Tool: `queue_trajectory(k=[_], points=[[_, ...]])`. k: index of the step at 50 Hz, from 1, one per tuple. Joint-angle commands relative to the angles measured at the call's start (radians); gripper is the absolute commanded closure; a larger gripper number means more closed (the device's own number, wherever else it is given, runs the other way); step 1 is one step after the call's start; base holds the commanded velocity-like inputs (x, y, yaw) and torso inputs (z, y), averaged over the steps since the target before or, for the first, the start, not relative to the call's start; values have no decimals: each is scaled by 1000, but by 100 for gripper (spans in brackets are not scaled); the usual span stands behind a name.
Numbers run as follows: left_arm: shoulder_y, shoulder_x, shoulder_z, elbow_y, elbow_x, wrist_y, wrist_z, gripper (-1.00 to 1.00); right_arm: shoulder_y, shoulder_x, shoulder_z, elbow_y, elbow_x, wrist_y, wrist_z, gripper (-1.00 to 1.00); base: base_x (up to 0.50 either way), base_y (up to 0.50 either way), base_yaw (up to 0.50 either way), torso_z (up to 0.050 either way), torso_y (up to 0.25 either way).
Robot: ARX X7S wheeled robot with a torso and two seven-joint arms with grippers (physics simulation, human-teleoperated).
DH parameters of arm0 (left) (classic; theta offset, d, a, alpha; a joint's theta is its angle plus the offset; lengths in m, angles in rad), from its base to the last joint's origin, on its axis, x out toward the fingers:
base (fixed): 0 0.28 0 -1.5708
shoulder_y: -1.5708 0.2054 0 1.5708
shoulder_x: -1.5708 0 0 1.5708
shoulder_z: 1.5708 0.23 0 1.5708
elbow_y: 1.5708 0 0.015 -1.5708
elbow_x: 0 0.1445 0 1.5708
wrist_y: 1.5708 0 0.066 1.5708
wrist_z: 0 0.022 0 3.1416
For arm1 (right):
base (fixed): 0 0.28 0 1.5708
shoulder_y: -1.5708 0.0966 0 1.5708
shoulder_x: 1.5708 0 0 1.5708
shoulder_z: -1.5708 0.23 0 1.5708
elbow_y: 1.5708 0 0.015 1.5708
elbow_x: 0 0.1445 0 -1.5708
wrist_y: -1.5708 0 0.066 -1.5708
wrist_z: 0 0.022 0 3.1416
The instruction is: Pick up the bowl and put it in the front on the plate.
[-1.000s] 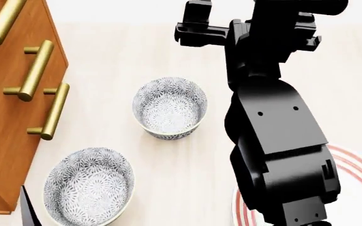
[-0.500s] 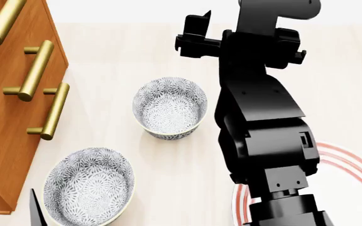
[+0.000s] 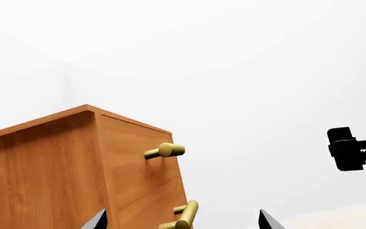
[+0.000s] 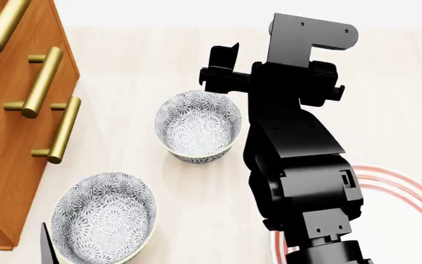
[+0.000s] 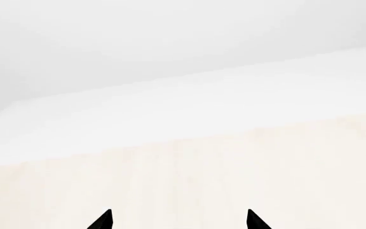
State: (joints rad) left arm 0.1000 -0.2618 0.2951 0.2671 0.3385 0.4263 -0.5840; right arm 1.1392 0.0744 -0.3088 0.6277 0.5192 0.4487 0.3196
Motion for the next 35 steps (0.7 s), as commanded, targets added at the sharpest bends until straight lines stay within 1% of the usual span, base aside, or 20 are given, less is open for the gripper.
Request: queue_trajectory(k=[1,16,22,35], points=[[1,12,-10,5,11,16,19,-100,-24,-14,4,-12,4,15,-5,-100,0,0,0,0,0],[1,7,-2,6,2,10,16,-100,-50,-1,-21,-70,40,74,4,-100,0,0,0,0,0],[0,4,0,2,-8,9,15,-100,-44,2,-13,-69,72,118,9,-100,0,0,0,0,0],[-1,0,8,4,-13,2,14,-100,-28,1,5,-63,113,151,34,-100,0,0,0,0,0]])
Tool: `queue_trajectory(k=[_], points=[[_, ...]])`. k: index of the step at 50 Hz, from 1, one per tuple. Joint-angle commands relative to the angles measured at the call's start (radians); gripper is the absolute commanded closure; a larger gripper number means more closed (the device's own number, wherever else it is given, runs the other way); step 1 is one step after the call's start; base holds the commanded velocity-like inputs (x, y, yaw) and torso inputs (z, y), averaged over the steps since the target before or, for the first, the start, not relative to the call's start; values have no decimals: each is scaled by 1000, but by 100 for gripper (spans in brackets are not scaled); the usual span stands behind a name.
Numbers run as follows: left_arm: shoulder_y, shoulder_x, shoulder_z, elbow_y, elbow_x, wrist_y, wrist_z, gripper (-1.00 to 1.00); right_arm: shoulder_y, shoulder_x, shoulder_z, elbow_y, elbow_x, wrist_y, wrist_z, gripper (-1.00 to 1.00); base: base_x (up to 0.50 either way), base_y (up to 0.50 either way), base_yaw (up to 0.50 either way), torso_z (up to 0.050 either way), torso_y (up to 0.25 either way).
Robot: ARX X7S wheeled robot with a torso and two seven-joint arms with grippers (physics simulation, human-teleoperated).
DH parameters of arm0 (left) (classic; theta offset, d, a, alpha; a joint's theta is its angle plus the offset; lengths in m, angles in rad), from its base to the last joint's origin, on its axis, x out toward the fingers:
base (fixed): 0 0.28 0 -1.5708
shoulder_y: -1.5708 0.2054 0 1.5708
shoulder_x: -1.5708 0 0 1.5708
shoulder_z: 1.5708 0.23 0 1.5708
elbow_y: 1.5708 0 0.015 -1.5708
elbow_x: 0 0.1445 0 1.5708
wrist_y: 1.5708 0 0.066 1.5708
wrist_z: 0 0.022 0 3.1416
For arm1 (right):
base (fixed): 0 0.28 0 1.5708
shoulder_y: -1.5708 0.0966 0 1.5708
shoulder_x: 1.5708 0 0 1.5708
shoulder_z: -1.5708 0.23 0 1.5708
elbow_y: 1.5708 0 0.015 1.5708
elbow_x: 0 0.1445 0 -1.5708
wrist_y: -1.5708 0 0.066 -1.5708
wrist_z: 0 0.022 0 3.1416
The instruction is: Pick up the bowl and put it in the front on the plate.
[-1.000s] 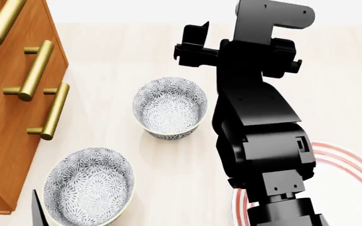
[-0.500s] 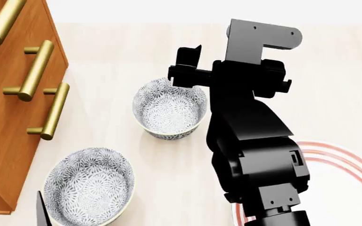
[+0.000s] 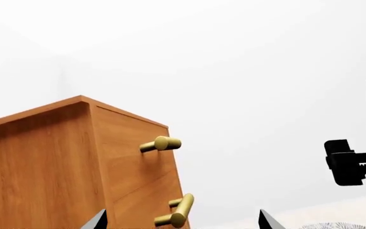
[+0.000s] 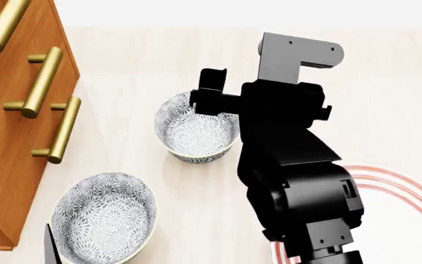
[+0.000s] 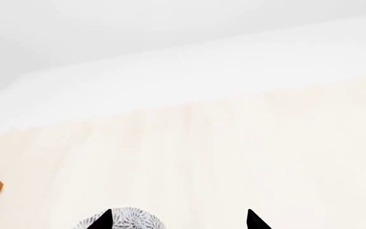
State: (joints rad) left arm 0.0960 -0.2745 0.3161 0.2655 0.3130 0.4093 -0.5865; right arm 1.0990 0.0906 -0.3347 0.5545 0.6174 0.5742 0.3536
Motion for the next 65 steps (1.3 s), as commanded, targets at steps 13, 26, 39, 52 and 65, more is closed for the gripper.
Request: queue_trajectory(k=[13,26,39,52,65], points=[[-1,9,-5,-1,10,17,13,-100,-4,-22,52,9,60,44,28,-100,0,0,0,0,0],[-3,4,2,-5,4,14,10,-100,-37,-22,29,-16,78,50,37,-100,0,0,0,0,0],[-4,-1,12,-7,-1,12,11,-100,-36,-18,26,-6,95,43,42,-100,0,0,0,0,0],[-7,-5,20,-11,-3,10,9,-100,-50,-21,11,4,105,28,43,-100,0,0,0,0,0],[-9,-10,28,-15,-5,11,5,-100,-59,-22,3,7,123,24,50,-100,0,0,0,0,0]])
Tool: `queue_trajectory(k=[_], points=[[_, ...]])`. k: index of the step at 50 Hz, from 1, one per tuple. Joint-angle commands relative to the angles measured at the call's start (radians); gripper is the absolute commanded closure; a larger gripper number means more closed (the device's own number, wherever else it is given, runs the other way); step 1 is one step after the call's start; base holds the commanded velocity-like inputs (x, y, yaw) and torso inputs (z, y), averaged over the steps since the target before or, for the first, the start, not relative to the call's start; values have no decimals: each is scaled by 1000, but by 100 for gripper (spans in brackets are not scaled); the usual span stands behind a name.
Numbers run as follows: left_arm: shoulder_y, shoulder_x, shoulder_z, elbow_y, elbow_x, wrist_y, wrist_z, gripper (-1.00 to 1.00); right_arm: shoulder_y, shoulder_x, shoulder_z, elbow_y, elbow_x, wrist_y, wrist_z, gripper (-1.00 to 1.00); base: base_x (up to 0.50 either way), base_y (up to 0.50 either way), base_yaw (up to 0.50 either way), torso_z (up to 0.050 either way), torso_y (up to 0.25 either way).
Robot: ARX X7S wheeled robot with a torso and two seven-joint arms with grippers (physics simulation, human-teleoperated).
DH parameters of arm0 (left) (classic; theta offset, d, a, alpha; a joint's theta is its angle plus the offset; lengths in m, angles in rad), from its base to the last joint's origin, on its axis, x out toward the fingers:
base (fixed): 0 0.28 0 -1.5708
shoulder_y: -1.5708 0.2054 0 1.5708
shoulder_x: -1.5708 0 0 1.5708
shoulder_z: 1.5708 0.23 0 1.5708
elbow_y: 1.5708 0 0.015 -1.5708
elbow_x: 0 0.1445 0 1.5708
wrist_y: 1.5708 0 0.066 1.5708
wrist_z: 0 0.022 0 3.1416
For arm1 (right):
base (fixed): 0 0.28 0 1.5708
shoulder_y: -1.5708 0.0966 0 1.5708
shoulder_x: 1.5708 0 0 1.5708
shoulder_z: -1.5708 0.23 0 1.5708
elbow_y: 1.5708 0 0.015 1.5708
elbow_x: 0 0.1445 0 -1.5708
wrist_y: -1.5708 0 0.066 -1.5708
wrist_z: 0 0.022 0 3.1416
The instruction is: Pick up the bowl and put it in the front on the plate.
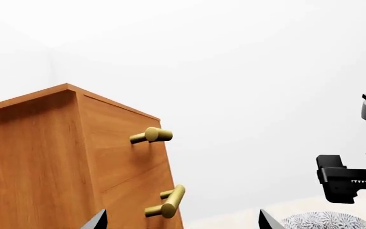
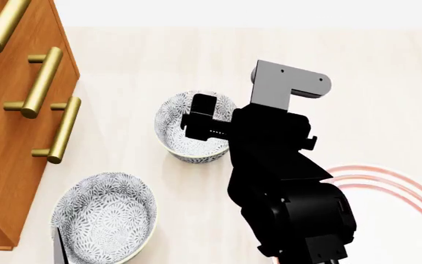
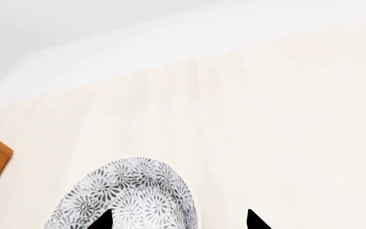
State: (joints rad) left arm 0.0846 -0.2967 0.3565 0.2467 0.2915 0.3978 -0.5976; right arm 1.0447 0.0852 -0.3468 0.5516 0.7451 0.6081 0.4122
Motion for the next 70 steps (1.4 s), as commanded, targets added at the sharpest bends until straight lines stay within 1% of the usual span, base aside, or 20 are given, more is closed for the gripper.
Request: queue_trajectory(k=[1,34,54,70], points=[[2,12,-12,4,17,22,16,-100,-5,-17,14,12,-4,-13,-10,-100,0,0,0,0,0],[-3,2,6,2,14,14,13,-100,-25,-26,20,51,58,-43,12,-100,0,0,0,0,0],[-3,-4,15,6,9,7,11,-100,-38,-24,-15,66,65,-66,8,-100,0,0,0,0,0],[-6,-8,24,2,8,5,8,-100,-36,-28,-45,120,58,-103,-12,-100,0,0,0,0,0]])
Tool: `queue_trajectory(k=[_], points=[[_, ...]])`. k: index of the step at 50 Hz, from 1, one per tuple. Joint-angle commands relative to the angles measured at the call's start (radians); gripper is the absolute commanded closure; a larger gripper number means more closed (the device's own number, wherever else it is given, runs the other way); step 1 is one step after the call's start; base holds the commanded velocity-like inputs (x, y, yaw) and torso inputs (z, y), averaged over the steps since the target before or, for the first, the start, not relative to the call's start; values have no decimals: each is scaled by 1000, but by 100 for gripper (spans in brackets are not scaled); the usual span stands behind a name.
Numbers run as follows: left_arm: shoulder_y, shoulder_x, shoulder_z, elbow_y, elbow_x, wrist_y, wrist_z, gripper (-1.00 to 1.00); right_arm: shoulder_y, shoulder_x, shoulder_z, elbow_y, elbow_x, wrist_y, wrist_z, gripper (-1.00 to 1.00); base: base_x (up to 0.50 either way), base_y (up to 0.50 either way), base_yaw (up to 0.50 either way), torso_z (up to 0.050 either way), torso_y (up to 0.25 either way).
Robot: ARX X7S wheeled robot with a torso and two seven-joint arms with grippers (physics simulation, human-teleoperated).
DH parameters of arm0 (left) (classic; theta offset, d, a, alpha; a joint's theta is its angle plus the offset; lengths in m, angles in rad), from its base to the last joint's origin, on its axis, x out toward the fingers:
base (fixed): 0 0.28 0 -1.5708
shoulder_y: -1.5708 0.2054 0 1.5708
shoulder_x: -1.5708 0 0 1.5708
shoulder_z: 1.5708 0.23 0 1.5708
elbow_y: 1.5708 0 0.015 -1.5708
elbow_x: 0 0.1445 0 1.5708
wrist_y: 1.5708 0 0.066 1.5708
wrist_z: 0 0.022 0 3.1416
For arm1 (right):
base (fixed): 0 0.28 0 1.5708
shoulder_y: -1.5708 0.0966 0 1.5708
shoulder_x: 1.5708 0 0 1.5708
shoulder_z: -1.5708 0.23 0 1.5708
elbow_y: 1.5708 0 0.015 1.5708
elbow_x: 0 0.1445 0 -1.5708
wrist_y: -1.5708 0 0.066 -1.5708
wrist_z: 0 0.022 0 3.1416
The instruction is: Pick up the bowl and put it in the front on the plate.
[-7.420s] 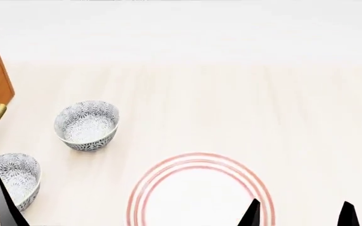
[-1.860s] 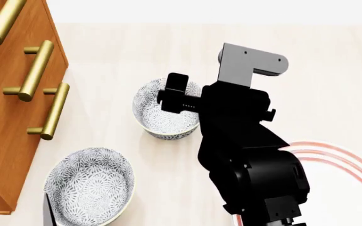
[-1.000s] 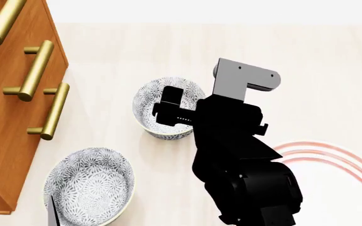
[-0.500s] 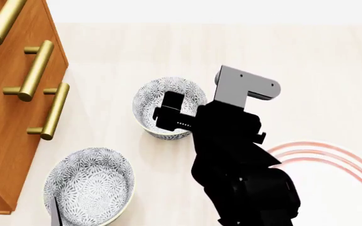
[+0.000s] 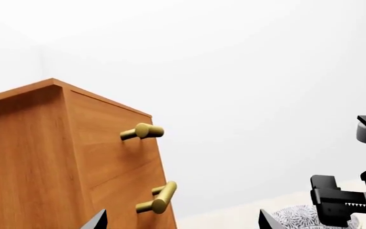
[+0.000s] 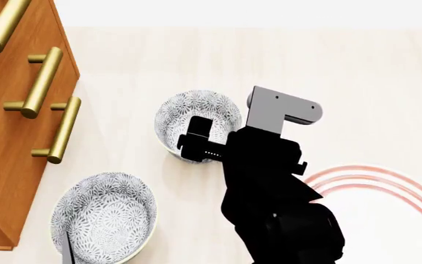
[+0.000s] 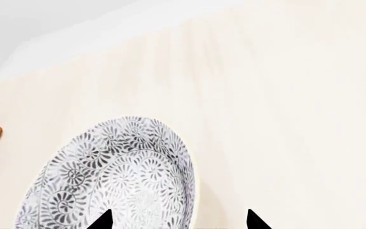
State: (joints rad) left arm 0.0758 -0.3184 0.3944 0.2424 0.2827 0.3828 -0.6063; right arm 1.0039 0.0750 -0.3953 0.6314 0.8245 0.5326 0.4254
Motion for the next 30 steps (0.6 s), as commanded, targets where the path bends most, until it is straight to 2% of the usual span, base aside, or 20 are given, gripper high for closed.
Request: queue_trajectory(k=[1,16,17,30], points=[[2,13,-13,6,16,20,17,-100,6,-18,1,46,-24,-33,-28,-100,0,0,0,0,0],[1,9,-7,4,15,18,13,-100,3,-20,-27,54,-23,-55,-35,-100,0,0,0,0,0],[0,9,-7,3,14,18,13,-100,3,-20,-28,54,-22,-57,-35,100,0,0,0,0,0],[-2,6,-2,-1,13,18,9,-100,-6,-14,-49,38,-12,-61,-40,100,0,0,0,0,0]])
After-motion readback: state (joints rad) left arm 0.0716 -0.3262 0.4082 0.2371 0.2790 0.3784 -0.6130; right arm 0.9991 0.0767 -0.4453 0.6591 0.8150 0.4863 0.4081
